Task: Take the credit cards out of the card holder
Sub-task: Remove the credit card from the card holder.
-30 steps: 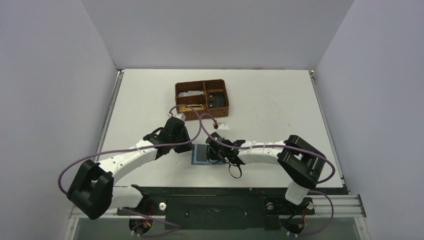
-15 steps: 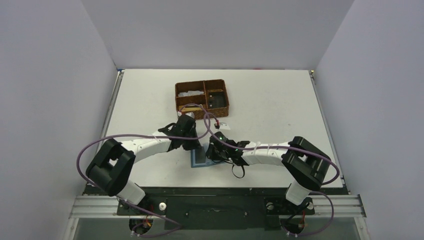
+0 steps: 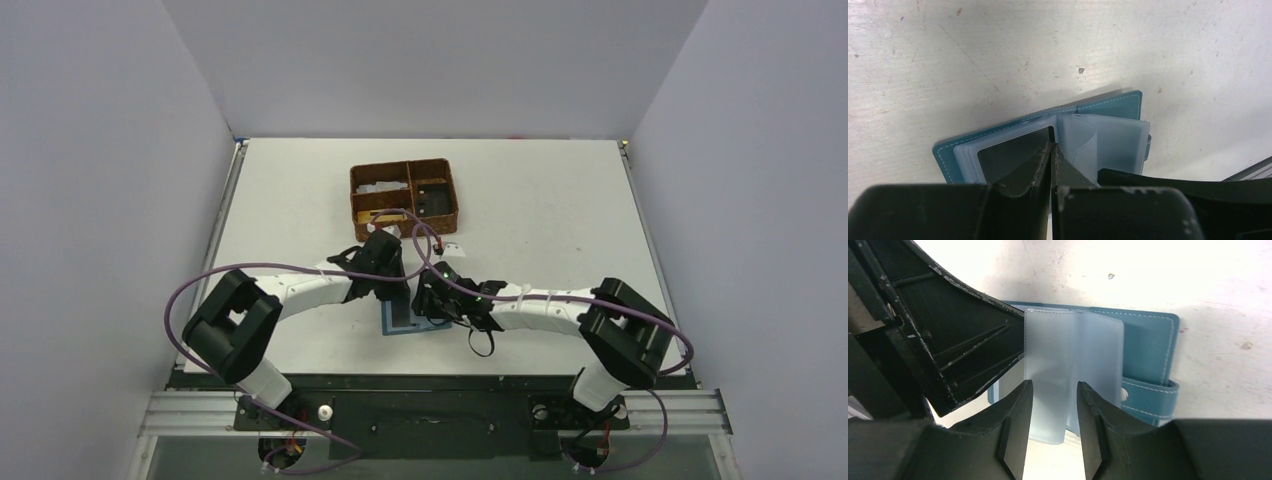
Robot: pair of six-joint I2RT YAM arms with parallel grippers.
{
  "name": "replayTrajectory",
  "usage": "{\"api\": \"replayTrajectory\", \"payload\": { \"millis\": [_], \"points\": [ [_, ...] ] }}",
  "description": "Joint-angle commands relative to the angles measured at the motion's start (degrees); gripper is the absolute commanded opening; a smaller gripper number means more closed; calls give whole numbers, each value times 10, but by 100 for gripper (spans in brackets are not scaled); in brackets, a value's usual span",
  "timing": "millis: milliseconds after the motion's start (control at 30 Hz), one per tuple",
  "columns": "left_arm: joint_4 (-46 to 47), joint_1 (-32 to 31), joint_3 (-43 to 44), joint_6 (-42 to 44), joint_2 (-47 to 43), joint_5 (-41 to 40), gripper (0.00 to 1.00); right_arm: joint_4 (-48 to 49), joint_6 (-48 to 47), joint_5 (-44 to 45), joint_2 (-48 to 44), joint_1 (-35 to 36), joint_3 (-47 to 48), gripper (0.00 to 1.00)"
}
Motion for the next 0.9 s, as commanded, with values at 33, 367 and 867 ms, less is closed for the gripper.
{"api": "replayTrajectory", "payload": {
  "millis": [33, 367, 867],
  "points": [
    [24, -9, 34, -6, 2, 15, 0, -41, -9, 46, -50, 5, 14, 37],
    [41, -30, 47, -20, 26, 38, 0, -92, 8, 86, -154, 9, -26, 40],
    [46, -43, 61, -29, 47, 36, 0, -83, 26, 74, -200, 8, -54, 41]
  ]
}}
